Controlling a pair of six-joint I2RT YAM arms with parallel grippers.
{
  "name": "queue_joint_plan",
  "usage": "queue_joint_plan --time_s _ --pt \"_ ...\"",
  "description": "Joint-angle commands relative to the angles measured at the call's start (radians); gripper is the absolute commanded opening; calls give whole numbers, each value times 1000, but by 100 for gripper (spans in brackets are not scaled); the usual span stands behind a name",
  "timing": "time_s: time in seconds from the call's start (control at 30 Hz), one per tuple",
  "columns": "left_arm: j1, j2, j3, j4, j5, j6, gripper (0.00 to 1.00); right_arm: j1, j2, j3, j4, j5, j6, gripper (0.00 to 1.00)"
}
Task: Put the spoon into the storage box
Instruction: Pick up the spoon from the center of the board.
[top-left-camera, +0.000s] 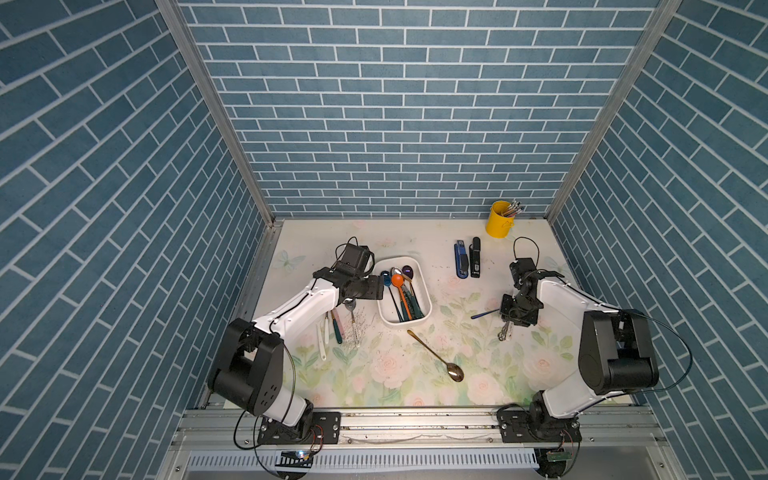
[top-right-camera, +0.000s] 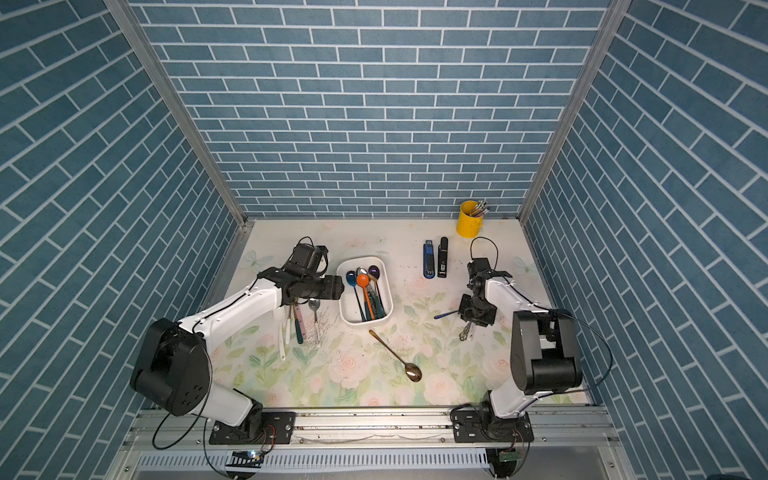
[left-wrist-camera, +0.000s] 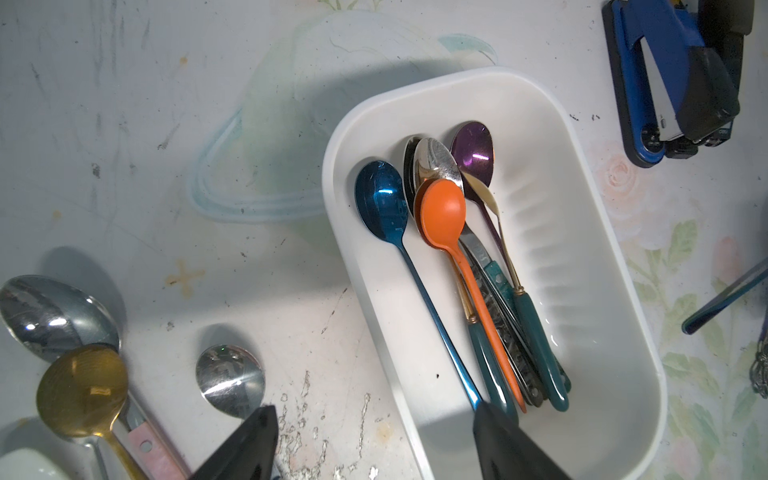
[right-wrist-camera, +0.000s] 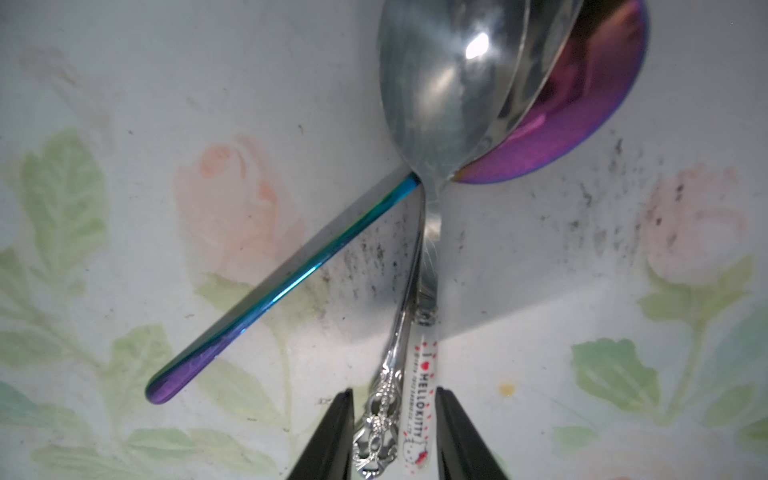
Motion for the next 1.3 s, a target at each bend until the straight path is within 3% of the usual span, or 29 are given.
queue_joint_plan --time_s 0.0,0.33,0.83,1.27 --pt "-6 8 -1 -16 -12 -6 80 -26 -30 -20 20 3 -25 36" --pt "-14 17 1 -24 -17 -15 80 -58 -23 -80 81 -16 -45 33" --pt "-25 25 21 -45 -33 -19 80 -63 -19 -133 140 -60 -51 14" --pt "-21 9 48 -46 -38 -36 80 -62 -92 52 -15 42 -73 8"
